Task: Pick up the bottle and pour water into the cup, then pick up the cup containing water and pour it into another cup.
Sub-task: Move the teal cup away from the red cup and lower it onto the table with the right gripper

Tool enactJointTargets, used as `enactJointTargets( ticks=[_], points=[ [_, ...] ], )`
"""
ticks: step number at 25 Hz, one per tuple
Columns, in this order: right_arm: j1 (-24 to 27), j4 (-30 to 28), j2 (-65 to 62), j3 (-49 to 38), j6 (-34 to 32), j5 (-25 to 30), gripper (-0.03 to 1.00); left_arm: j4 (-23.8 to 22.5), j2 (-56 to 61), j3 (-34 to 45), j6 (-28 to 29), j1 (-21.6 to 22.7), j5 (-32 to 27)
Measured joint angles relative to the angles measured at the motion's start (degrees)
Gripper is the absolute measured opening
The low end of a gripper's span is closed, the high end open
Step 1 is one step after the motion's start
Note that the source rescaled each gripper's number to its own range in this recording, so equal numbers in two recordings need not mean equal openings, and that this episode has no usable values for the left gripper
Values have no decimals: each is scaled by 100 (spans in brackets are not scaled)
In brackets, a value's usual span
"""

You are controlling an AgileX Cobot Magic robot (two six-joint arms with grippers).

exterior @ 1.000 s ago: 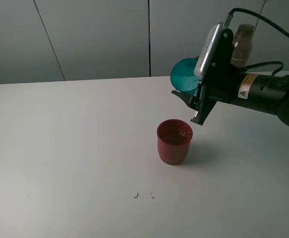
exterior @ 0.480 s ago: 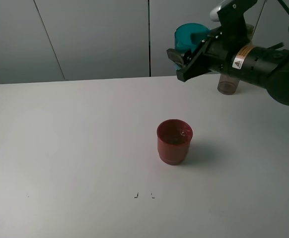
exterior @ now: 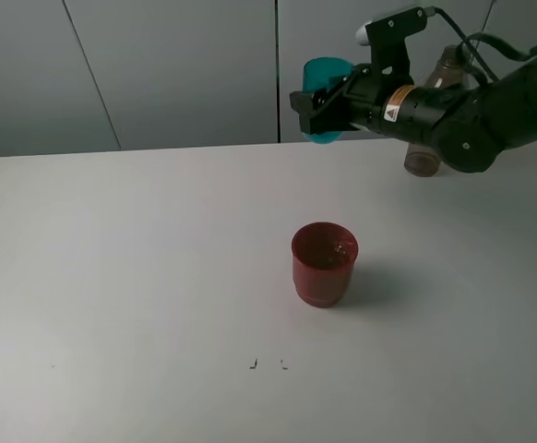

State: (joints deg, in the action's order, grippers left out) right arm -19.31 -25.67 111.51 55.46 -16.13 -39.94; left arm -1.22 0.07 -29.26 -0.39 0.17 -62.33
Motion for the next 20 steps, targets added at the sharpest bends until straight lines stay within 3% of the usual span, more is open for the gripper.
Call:
enactJointTargets(
  ticks=[10, 20],
  points=[
    [0, -349, 1522, 1226, -237, 36, 4, 0, 0, 0, 0, 0, 0],
    [0, -416, 2313, 1598, -244, 33, 4, 0, 0, 0, 0, 0, 0]
  ],
)
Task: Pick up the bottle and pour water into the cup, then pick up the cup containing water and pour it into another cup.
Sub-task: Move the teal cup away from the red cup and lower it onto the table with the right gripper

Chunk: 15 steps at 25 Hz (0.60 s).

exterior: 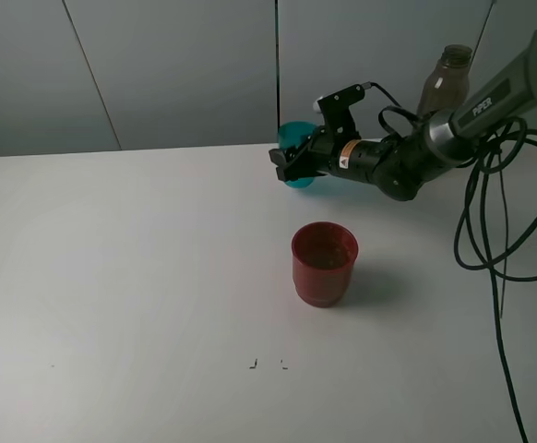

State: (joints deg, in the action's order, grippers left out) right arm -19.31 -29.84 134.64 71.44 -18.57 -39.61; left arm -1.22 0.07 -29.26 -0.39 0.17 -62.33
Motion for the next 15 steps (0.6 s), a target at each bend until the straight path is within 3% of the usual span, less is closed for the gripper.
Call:
enactJointTargets(
  ticks=[13, 14, 15],
  points=[
    [0, -57, 110, 22, 0, -14, 4, 0, 0, 0, 0, 0, 0],
    [0, -57, 110, 22, 0, -14, 8, 0, 0, 0, 0, 0, 0],
    [0, -57, 110, 22, 0, -14, 21, 0, 0, 0, 0, 0, 0]
  ],
)
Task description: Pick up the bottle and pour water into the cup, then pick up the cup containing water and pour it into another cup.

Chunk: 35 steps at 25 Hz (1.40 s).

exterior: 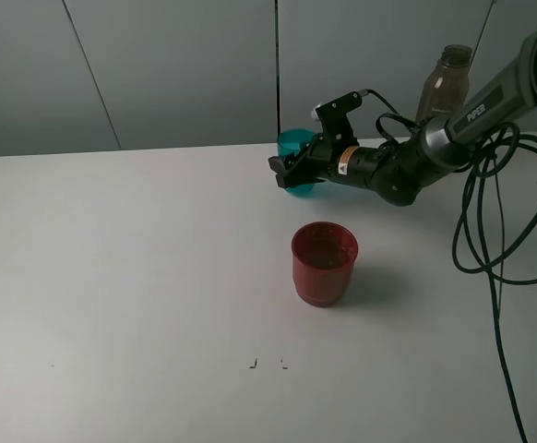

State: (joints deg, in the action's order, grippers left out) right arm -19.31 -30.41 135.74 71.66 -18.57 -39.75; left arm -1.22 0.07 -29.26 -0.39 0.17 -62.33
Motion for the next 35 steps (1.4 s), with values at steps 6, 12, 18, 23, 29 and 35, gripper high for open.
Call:
enactJointTargets(
  ticks=[6, 12, 18, 23, 29, 35],
  points=[
    [0, -27, 0, 0, -14, -2, 99, 0, 0, 0, 0, 0, 0],
    [0, -305, -495, -284, -315, 598, 99, 0, 0, 0, 0, 0, 0],
    [0, -473, -1725, -921, -468, 1419, 99, 0, 0, 0, 0, 0, 0],
    [0, -473, -3117, -1397, -658, 2780, 99, 0, 0, 0, 0, 0, 0],
    [0, -142, -5010, -1768, -1004, 5127, 100, 0, 0, 0, 0, 0, 0],
    [0, 116, -6780, -2111, -952, 7356, 100, 0, 0, 0, 39, 0, 0]
  ],
)
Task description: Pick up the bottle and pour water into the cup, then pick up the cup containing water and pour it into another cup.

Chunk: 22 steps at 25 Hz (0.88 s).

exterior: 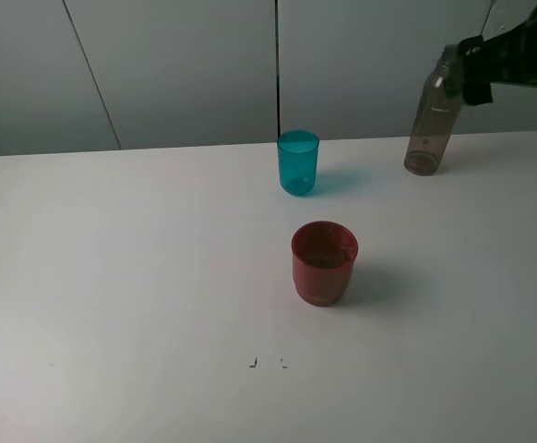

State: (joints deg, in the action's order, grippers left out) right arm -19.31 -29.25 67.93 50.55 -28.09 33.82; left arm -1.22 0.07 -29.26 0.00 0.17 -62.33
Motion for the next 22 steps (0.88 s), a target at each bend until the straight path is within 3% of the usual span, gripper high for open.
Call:
enactJointTargets(
  ticks=[3, 10, 16, 22],
  points=[
    [0, 354, -808, -264, 571, 694, 100, 0, 0, 0, 0, 0, 0],
    [0, 1987, -2667, -971, 2505, 1622, 100, 0, 0, 0, 0, 0, 0],
    [0, 2270, -3980, -1477, 2751, 2295, 100, 0, 0, 0, 0, 0, 0],
    [0, 2604, -4736, -1746, 2775, 2594, 100, 0, 0, 0, 0, 0, 0]
  ],
)
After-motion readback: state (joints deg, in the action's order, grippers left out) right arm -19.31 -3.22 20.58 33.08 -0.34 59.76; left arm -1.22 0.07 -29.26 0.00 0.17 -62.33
